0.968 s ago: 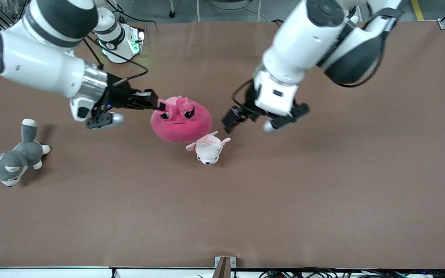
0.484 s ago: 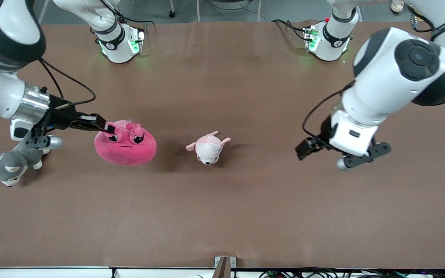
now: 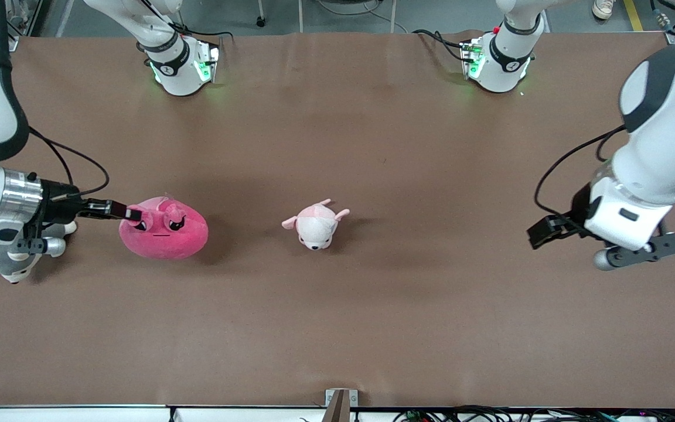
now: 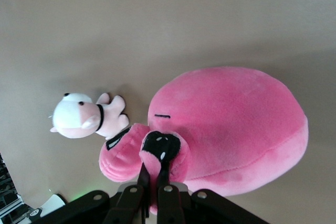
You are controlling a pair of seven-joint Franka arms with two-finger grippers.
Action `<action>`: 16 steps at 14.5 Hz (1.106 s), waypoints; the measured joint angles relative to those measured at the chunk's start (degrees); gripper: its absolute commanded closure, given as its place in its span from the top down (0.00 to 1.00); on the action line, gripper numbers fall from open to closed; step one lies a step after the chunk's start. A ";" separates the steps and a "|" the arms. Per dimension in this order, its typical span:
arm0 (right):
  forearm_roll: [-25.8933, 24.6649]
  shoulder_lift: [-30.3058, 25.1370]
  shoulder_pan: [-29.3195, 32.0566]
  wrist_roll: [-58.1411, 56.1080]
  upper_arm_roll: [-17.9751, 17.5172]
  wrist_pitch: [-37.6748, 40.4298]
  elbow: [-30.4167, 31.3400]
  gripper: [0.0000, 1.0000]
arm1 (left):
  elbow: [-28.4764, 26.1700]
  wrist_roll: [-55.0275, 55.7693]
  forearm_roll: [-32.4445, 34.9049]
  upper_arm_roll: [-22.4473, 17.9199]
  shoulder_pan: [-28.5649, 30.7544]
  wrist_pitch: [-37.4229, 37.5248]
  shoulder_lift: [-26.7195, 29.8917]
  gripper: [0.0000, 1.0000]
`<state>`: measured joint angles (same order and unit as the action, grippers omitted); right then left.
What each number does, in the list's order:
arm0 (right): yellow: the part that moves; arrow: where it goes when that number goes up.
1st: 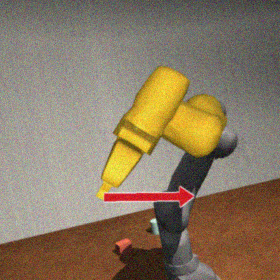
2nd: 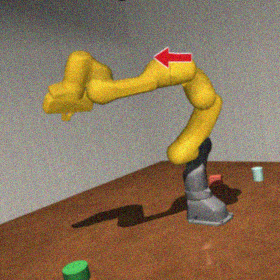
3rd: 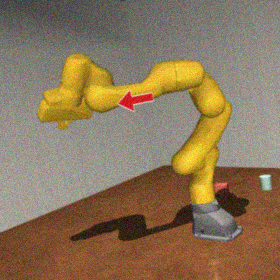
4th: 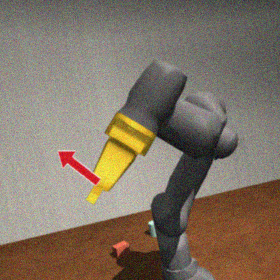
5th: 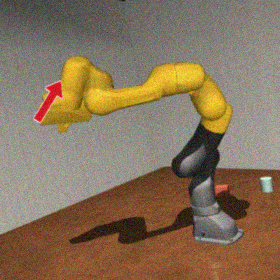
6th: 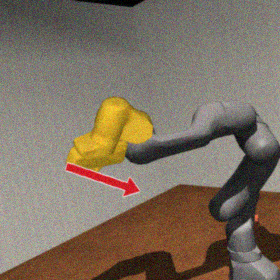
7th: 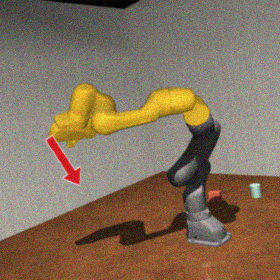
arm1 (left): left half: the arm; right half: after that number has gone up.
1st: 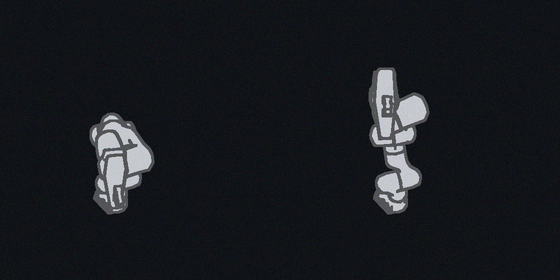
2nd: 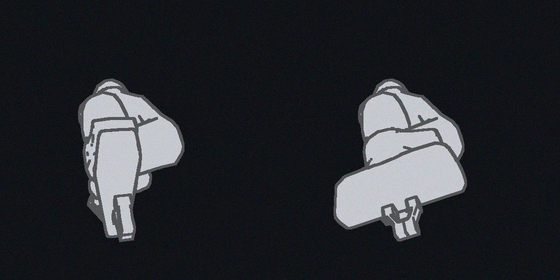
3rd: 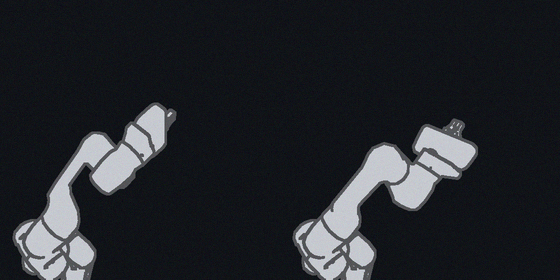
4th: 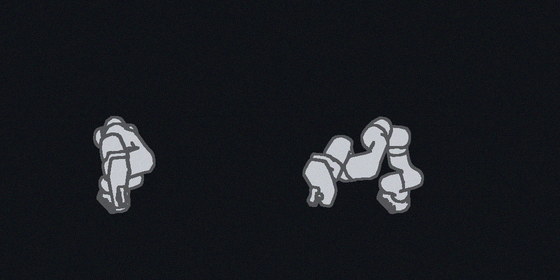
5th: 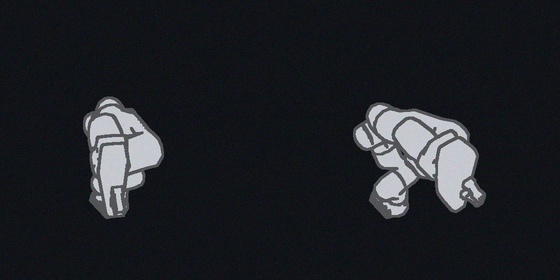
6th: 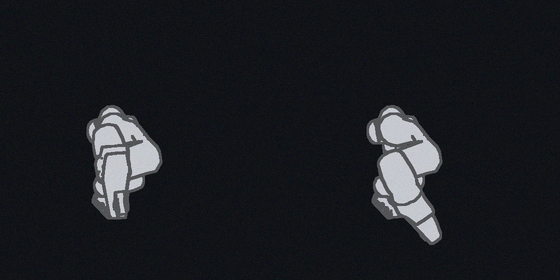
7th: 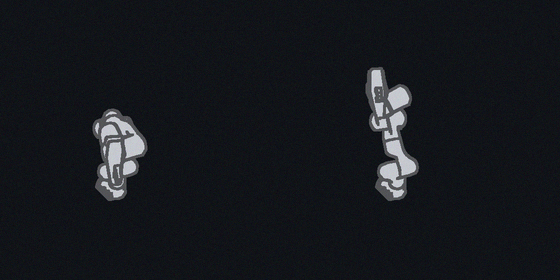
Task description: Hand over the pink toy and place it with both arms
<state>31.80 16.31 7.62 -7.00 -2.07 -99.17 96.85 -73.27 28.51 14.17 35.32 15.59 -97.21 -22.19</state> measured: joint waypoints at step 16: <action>8.35 10.40 6.52 -6.88 -0.08 4.93 -0.23 0.01 | -9.01 -18.64 -11.58 -27.19 -14.12 12.13 18.83 1.00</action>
<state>40.15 26.72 14.14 -13.88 -2.15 -94.25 96.61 -82.28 9.87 2.59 8.13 1.47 -85.08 -3.36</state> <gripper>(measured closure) 0.925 0.000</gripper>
